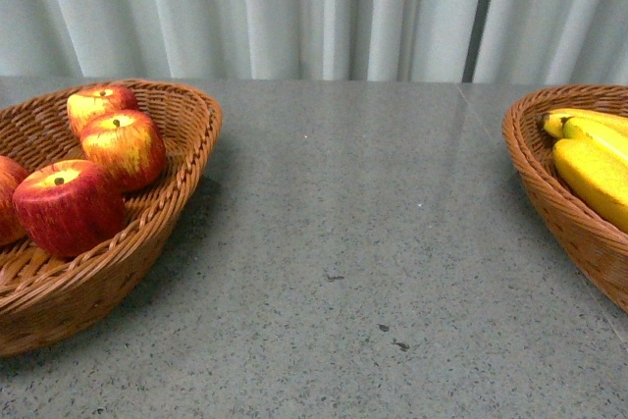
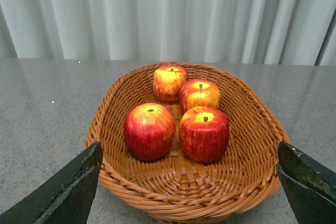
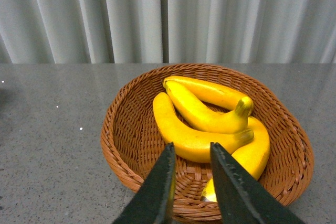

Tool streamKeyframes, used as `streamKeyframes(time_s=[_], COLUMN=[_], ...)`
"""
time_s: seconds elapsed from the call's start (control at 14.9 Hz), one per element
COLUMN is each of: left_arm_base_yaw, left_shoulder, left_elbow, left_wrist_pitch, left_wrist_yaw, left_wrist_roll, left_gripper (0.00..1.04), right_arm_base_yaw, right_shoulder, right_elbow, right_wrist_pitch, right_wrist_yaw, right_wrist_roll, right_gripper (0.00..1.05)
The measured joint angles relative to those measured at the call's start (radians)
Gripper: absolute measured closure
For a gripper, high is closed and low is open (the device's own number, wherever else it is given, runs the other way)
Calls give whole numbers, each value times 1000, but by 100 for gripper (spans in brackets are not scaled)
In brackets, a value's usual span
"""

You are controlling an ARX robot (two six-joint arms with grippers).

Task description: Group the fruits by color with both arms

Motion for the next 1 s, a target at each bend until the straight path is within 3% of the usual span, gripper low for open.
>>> streamKeyframes(time_s=[0.4,0.47,1.0], left_arm_base_yaw=[0,0,0], left_shoulder=[0,0,0], left_elbow=[0,0,0], left_wrist_pitch=[0,0,0], left_wrist_yaw=[0,0,0], left_wrist_roll=[0,0,0], left_gripper=[7,7,7], right_arm_base_yaw=[0,0,0], right_shoulder=[0,0,0], right_elbow=[0,0,0], right_wrist_pitch=[0,0,0], right_wrist_yaw=[0,0,0], right_wrist_roll=[0,0,0], right_gripper=[12,4,7])
